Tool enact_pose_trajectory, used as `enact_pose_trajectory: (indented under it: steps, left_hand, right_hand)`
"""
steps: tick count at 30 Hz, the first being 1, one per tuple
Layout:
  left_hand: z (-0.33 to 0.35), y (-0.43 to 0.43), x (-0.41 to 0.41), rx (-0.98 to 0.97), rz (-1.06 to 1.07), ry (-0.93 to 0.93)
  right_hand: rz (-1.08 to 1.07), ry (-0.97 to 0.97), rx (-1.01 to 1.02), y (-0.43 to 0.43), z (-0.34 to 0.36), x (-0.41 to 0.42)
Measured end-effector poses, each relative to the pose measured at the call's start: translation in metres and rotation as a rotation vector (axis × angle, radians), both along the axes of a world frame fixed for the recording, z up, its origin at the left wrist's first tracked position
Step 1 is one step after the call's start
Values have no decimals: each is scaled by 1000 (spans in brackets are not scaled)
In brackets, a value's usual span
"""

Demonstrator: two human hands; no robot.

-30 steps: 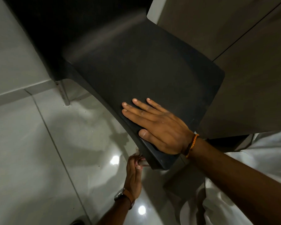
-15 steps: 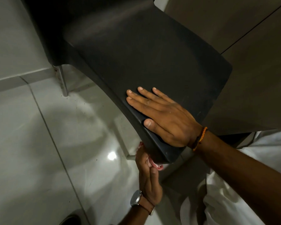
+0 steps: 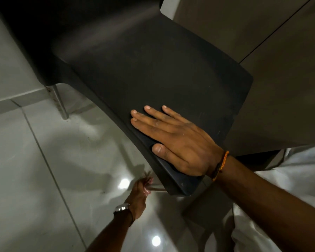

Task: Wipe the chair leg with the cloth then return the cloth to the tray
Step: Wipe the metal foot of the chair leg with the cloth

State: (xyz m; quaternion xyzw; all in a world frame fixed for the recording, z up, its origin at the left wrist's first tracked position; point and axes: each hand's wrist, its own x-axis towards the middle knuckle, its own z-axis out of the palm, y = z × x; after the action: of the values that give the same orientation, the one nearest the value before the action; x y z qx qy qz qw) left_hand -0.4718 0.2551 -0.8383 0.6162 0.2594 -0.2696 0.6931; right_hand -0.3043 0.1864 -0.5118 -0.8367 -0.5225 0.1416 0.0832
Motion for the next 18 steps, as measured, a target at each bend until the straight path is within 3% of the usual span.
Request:
enact_pose_trajectory:
  steps: [4, 8, 15, 18]
  left_hand:
    - [1, 0, 3, 58, -93, 51]
    - [46, 3, -15, 273, -198, -316]
    - [164, -18, -21, 172, 136, -459]
    - [182, -28, -19, 174, 210, -464]
  right_hand:
    - [-11, 8, 4, 0, 2, 0]
    - [-25, 24, 7, 1, 3, 0]
    - [-25, 24, 2, 3, 4, -1]
    - [-22, 17, -2, 2, 2, 0]
